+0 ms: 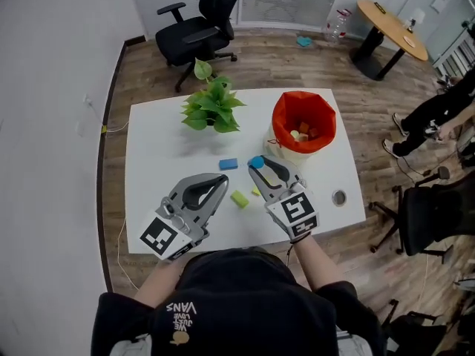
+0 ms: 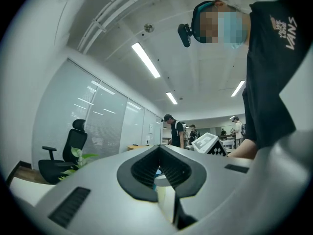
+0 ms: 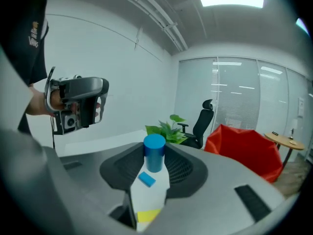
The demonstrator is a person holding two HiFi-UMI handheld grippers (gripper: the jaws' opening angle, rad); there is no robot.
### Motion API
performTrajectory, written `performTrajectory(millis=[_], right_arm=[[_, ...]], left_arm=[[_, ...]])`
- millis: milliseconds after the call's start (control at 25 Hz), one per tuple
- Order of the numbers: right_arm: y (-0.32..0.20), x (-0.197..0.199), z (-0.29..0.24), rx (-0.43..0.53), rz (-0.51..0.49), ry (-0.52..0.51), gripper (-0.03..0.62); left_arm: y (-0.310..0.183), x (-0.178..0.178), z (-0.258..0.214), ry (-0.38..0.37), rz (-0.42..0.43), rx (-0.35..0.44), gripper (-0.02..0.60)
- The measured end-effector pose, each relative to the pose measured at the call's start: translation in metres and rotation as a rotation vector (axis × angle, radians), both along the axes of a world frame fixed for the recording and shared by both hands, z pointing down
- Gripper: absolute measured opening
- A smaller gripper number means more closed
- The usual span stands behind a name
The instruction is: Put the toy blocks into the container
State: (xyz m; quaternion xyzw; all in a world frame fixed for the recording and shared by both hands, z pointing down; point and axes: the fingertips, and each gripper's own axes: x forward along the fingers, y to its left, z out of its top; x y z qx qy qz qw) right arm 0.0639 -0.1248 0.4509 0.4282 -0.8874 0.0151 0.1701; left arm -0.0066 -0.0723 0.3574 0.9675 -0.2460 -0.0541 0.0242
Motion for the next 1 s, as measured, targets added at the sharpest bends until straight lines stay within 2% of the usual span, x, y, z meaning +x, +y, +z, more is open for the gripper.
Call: performTrajectory(millis=[520,760,1000], right_arm=[[-0.008,0.105,-0.042,0.072,0.211,0.026,0.14],[-0.037,0.137,-0.047,0.072,0.25,0.046,0.14],[-0.065,0.152,-0.026,-0.002,0.258,0.07,0.14]], left_arm=[[0.006,0.057,0.001,0.005,0.156,0.001,0.011],[0.003,0.058,0.002,-0.008,0.14,0.001,0.011],[-0.006,0.047,-0.001,-0.016,0.089,0.005,0.011]])
